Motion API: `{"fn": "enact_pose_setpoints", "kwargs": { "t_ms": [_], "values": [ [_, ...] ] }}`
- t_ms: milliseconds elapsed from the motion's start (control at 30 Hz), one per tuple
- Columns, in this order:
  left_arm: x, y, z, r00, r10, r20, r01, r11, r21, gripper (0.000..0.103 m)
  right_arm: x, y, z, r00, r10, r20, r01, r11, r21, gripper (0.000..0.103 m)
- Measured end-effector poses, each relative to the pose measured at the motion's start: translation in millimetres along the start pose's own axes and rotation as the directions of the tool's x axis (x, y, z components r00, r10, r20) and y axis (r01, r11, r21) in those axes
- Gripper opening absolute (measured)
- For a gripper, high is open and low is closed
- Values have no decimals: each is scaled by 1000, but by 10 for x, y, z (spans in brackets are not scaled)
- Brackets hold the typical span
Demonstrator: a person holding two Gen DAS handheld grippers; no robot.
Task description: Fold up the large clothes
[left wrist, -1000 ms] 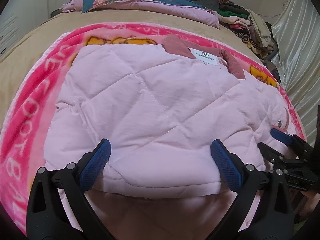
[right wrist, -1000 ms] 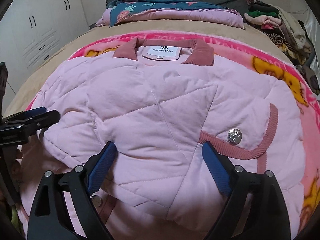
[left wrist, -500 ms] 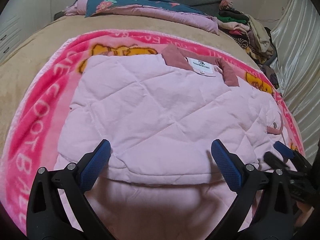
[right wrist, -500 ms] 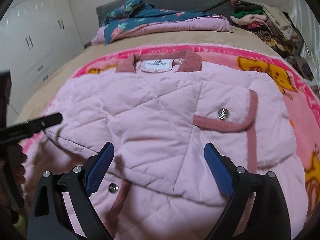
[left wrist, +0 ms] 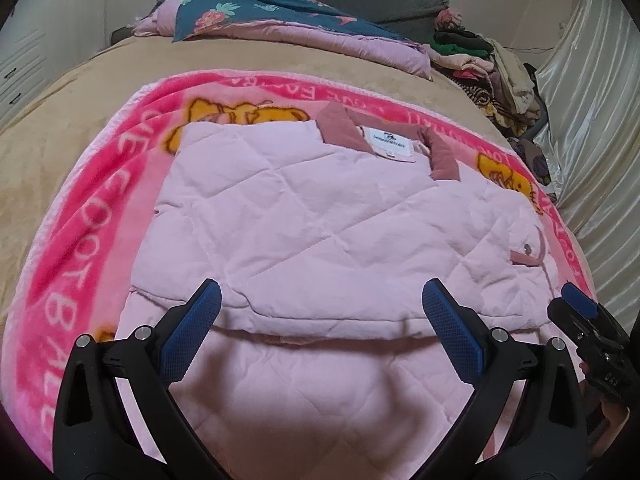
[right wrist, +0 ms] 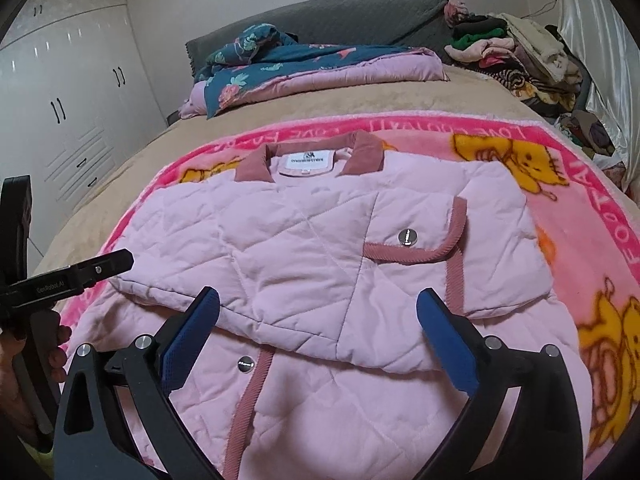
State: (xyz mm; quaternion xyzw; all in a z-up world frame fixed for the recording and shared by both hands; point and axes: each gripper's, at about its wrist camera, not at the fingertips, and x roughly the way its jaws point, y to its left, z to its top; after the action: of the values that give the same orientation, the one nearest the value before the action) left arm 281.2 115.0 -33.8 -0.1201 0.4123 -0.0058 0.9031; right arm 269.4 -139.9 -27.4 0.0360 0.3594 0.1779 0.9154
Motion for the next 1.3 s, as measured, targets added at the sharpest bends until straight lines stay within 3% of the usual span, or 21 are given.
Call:
{"fn": "enact_pose_setpoints", "kwargs": {
  "t_ms": [800,1300],
  "values": [
    [-728,-155,-94,992,-35,122,37,999,-19,95,-832,44,105,989,2,151,-5,1000,23,99],
    [-1104,-277,-216,987,5,164,-6,1000,6,95,-1275,-27,35,977,8,213,-13,1000,20,99]
  ]
}}
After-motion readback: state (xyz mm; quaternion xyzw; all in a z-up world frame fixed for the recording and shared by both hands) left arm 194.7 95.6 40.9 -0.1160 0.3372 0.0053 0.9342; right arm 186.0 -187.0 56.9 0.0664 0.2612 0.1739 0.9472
